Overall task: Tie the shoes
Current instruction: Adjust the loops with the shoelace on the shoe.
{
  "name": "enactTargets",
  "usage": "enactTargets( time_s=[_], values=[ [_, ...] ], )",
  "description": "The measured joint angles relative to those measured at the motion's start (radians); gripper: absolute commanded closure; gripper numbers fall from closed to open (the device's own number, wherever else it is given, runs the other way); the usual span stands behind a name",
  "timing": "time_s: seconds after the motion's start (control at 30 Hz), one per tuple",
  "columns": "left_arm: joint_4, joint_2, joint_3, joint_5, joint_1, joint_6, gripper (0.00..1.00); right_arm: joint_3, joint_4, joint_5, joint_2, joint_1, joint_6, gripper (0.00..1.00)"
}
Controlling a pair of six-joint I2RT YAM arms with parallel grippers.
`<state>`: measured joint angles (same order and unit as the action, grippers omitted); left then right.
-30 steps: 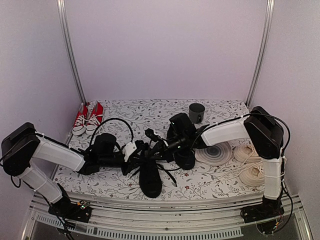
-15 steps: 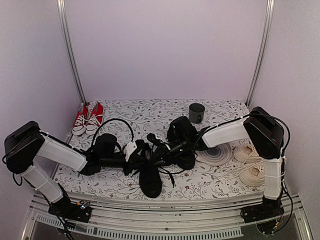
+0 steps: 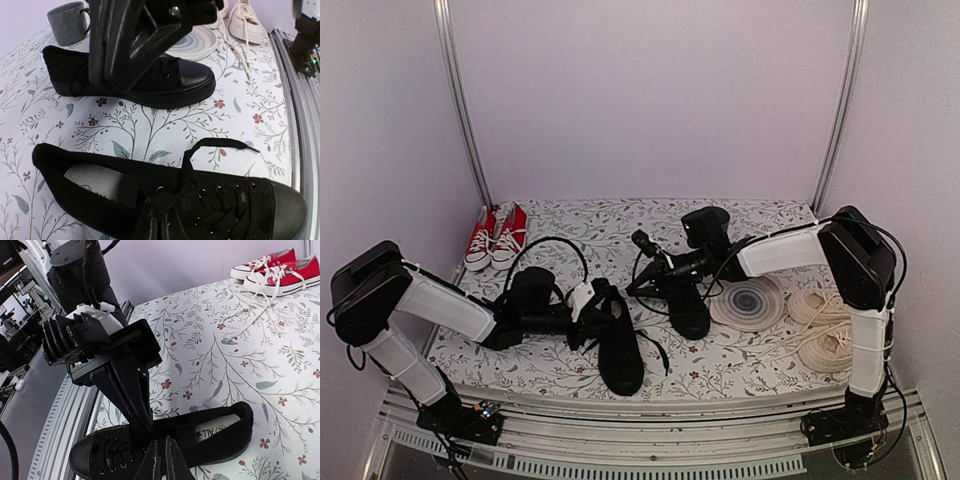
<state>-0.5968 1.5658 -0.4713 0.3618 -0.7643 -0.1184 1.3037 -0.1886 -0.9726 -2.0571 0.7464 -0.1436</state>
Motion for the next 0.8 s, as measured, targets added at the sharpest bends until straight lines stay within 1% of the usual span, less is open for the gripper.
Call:
enactTargets(
  time_s=[0.3, 0.57, 0.7, 0.8],
  values=[
    [-0.013, 0.0, 0.001, 0.0, 0.0, 0.003, 1.0, 0.019, 0.009, 0.02, -0.067, 0.069, 0.031, 0.97],
    [-0.013, 0.0, 0.001, -0.004, 0.001, 0.004, 1.0, 0.039, 0.029, 0.021, -0.098, 0.082, 0.034, 0.98],
    [-0.016, 0.0, 0.003, -0.007, 0.001, 0.005, 1.0, 0.047, 0.052, 0.016, -0.101, 0.084, 0.025, 0.93],
    [-0.019, -0.001, 0.003, -0.008, 0.002, 0.005, 1.0, 0.047, 0.075, 0.003, -0.101, 0.084, 0.008, 0.92]
  ],
)
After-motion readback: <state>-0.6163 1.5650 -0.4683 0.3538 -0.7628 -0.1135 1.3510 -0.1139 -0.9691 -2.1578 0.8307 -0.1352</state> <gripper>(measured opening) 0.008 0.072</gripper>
